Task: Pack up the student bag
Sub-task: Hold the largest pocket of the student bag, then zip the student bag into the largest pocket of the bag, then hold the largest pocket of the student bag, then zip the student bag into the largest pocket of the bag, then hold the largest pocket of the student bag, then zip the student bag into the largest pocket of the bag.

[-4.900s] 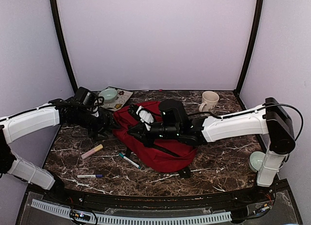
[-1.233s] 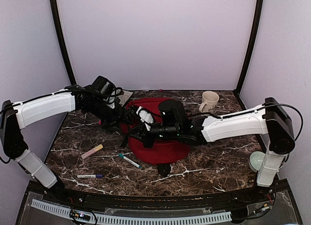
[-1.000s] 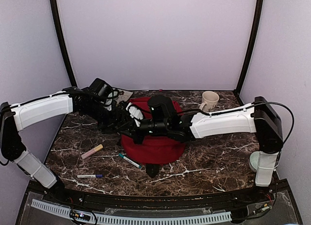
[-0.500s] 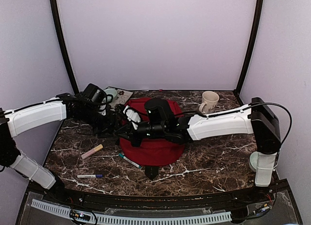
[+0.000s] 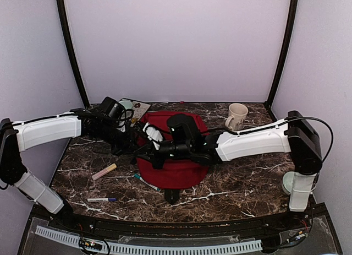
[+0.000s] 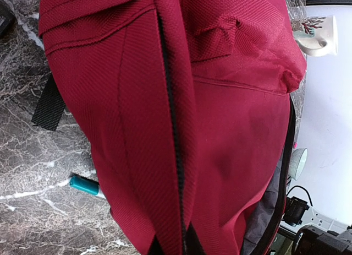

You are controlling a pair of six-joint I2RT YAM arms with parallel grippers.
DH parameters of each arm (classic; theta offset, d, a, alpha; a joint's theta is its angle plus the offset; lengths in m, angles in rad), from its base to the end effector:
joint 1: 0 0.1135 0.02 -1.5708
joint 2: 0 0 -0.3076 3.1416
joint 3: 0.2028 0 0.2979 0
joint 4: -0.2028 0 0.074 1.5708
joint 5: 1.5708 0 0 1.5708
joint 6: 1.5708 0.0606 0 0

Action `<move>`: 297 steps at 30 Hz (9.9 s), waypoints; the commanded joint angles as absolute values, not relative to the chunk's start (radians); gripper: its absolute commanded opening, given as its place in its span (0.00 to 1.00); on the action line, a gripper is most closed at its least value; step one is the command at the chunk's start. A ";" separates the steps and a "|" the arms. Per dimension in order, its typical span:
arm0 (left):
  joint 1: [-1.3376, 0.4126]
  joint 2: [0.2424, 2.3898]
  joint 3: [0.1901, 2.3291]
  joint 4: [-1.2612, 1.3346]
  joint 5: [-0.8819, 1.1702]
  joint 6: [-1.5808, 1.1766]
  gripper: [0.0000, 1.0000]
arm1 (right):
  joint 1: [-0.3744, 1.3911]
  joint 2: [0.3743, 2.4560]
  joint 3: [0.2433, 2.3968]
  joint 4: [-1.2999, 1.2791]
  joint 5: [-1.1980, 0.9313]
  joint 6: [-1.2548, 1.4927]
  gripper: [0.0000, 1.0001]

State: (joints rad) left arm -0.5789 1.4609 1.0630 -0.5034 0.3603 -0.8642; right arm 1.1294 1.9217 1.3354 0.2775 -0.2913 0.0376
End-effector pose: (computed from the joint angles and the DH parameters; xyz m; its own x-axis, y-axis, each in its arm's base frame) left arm 0.2893 -0.2146 0.2590 -0.9548 -0.2262 -0.1927 -0.0479 0.7571 -0.6515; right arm 0.2097 0.4846 0.2508 -0.1667 -0.2685 -0.9487 -0.9774 0.1720 0.1230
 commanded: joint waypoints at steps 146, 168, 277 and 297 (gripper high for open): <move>-0.610 1.618 1.502 -0.829 0.153 -0.420 0.00 | 1.291 1.524 1.130 0.025 -0.029 -0.077 0.00; -0.667 1.328 1.298 -0.922 0.228 -0.772 0.82 | 1.201 1.672 1.189 0.208 -0.153 -0.130 0.00; -0.503 1.259 1.287 -1.076 0.024 -0.698 0.00 | 0.953 1.288 0.886 -0.006 -0.110 -0.210 0.00; -0.501 1.276 1.298 -1.049 0.074 -0.708 0.00 | 0.886 1.213 0.810 -0.004 -0.147 -0.187 0.00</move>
State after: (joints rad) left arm -0.5476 1.3064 1.3060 -0.9405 0.2546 -0.7185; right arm 0.9314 1.2644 0.8112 0.1028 -0.1909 -0.2008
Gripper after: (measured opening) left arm 0.043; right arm 0.008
